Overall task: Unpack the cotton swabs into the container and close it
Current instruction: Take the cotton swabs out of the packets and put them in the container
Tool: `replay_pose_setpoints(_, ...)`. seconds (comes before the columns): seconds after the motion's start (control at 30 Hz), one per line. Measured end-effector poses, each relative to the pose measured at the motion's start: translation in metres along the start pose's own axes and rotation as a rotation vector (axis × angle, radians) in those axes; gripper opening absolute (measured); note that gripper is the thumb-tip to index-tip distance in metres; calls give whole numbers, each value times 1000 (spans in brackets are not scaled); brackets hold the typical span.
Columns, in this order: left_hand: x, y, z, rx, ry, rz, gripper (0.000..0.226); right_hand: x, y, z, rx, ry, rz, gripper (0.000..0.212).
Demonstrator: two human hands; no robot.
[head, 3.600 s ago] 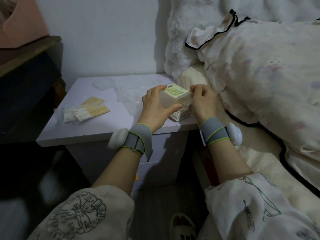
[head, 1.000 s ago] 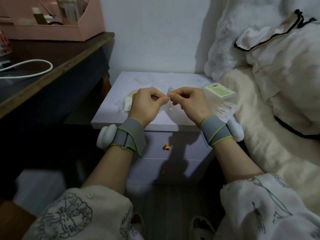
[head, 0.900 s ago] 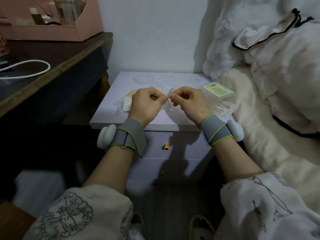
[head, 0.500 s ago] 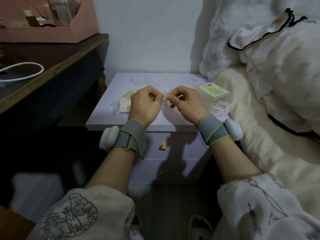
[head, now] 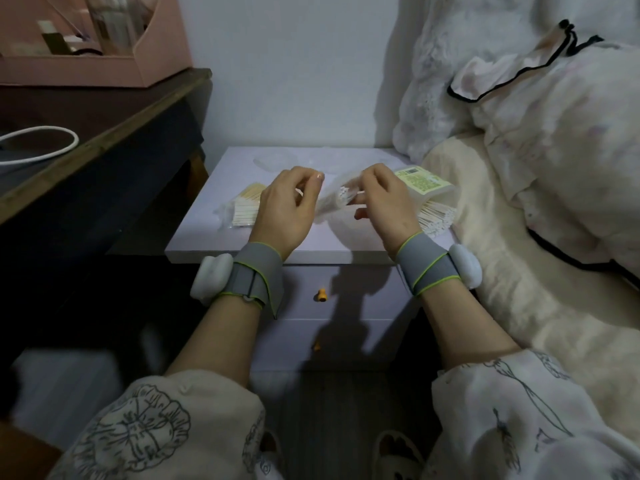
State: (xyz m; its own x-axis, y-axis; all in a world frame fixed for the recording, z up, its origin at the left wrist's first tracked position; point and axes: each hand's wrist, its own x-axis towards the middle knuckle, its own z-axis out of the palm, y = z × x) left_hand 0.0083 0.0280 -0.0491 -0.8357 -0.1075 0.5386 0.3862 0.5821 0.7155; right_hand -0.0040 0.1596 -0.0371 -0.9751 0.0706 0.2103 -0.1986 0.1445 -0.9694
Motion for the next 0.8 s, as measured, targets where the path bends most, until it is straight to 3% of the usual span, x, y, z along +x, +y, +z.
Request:
replay_pose_setpoints(0.2,0,-4,1,77,36,-234,44,-2,-6,-8,499,-102,141,27)
replay_pose_setpoints(0.37,6,1,6,-536,-103,-559,60,-1,-2,-6,499,-165,115,27)
replay_pose_setpoints(0.47,6,3,5,-712,-72,-538,35,0,4,-5,357,-117,80,25)
replay_pose_setpoints(0.6,6,4,0,-581,20,-443,12,2,9,-8,104,61,-88,25)
replay_pose_setpoints(0.8,5,4,3,-369,25,-307,24,0,10,-8,62,14,-56,13)
